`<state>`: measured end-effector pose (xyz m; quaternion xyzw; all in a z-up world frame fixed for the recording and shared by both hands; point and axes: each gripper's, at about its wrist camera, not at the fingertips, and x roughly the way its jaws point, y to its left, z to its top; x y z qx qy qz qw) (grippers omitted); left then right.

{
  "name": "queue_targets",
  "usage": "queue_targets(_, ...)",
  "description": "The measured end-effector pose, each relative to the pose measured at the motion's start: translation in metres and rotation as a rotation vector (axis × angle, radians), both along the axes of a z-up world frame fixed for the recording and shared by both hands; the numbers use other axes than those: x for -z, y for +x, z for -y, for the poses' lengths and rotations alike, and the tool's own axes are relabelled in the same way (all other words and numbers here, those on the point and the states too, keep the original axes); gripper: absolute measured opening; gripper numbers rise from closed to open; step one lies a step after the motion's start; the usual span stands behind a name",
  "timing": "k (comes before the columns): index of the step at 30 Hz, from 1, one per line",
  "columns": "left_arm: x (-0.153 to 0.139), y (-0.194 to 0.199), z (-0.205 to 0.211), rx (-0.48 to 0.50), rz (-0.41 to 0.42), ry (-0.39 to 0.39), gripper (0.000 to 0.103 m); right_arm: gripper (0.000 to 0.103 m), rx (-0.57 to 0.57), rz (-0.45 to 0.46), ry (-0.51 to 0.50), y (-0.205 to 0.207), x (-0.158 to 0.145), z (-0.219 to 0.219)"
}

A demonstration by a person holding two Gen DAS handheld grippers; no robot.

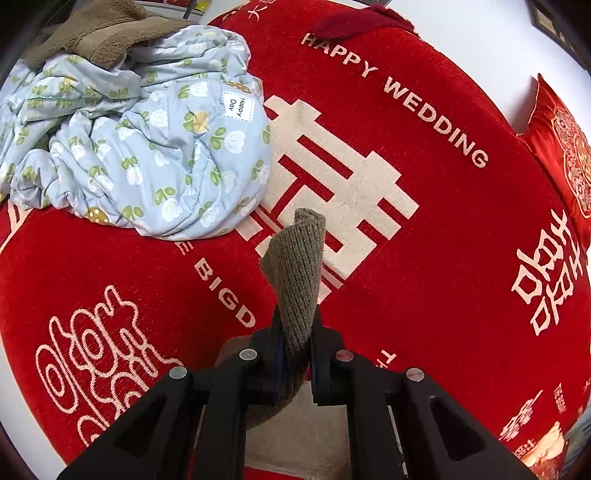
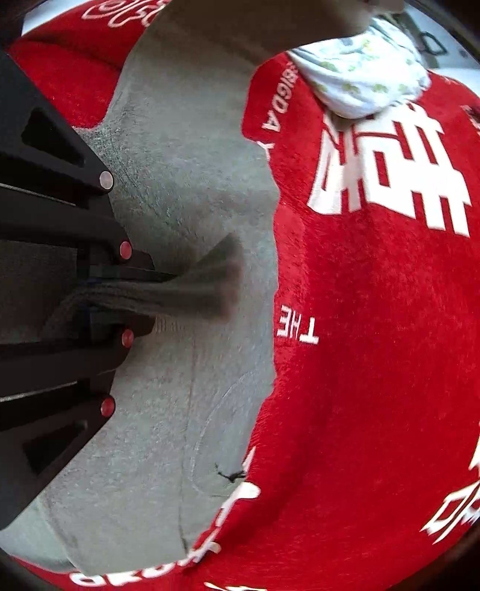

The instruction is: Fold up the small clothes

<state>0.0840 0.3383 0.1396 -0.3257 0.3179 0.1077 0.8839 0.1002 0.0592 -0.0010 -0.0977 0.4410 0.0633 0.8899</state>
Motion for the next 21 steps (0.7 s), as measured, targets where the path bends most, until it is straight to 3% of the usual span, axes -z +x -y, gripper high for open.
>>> queue_targets(1, 0.000, 0.000, -0.001, -0.001, -0.001, -0.001, 0.011, 0.014, -0.018, 0.001, -0.015, -0.001, 0.001, -0.005)
queue_targets(3, 0.001, 0.000, -0.002, -0.004, -0.002, -0.002, 0.011, 0.029, -0.050, 0.003, -0.034, -0.004, 0.001, -0.014)
queue_targets(7, 0.001, 0.000, -0.002, -0.005, -0.005, 0.003, 0.011, 0.035, -0.108, 0.018, -0.040, -0.011, -0.002, -0.025)
queue_targets(9, 0.001, 0.000, -0.003, -0.001, -0.007, 0.002, 0.011, 0.049, -0.125, 0.017, -0.027, -0.015, -0.004, -0.028)
queue_targets(11, 0.002, 0.001, 0.000, 0.004, -0.012, 0.007, 0.011, 0.055, -0.147, 0.038, -0.036, -0.021, -0.008, -0.029)
queue_targets(21, 0.012, 0.013, 0.027, 0.048, -0.054, 0.046, 0.011, 0.062, -0.256, 0.127, -0.101, -0.055, -0.032, -0.016)
